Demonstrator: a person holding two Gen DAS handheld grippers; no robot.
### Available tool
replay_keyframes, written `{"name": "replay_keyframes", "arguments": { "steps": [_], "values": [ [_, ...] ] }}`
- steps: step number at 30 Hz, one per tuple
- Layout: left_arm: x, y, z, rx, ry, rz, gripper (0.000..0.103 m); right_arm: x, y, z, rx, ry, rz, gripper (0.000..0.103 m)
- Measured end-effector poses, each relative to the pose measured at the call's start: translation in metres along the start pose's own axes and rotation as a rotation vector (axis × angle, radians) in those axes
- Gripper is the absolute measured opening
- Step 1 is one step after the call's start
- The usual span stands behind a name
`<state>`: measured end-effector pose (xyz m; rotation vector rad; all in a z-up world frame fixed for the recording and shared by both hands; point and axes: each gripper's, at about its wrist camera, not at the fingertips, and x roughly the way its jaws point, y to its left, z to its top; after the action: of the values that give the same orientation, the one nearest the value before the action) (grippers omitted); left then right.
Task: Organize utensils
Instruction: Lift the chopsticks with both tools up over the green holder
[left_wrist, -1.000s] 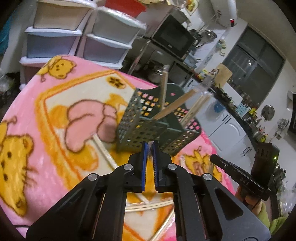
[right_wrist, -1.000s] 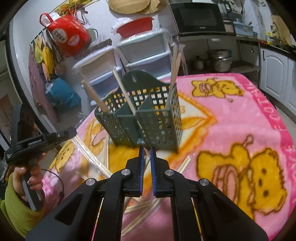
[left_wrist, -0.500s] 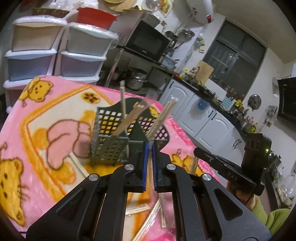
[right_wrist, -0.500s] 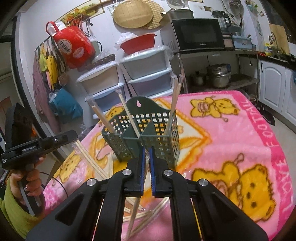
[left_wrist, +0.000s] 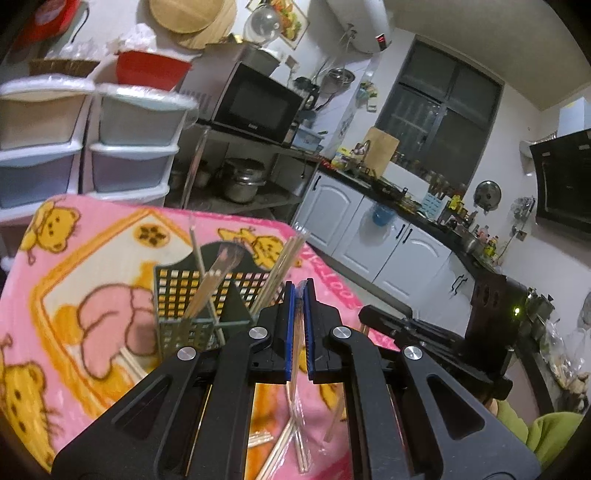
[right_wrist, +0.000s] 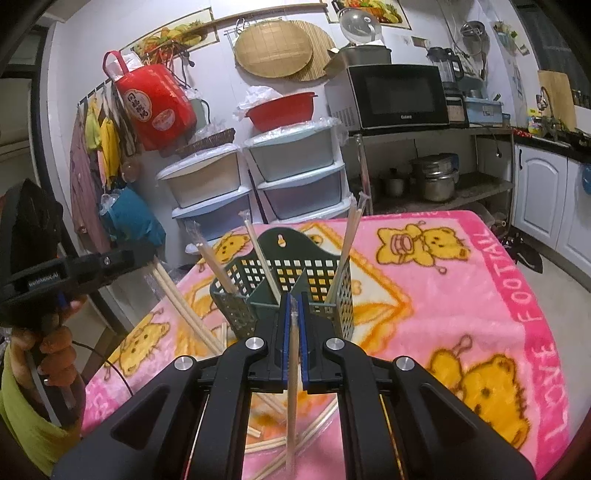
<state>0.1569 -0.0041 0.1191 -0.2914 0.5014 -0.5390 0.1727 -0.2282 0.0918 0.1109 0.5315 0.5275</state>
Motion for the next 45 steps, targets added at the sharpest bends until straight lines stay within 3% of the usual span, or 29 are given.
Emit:
{"name": "replay_keyframes", "arguments": {
  "steps": [18,32,45],
  "values": [
    [-0.022,-0.012,0.038,0.029,-0.121,-0.006,0.002,-0.02,0.016,0.039,-0.072,-0.115,-0.008,0.004],
    [-0.032,-0.01,0.06,0.046,-0.213,0.074,0.002,-0.025,0.027,0.076,-0.11,-0.205,-0.01,0.004],
    [-0.021,-0.005,0.074,0.057,-0.246,0.138,0.002,-0.02,0.036,0.114,-0.159,-0.29,-0.032,0.004]
  ]
}}
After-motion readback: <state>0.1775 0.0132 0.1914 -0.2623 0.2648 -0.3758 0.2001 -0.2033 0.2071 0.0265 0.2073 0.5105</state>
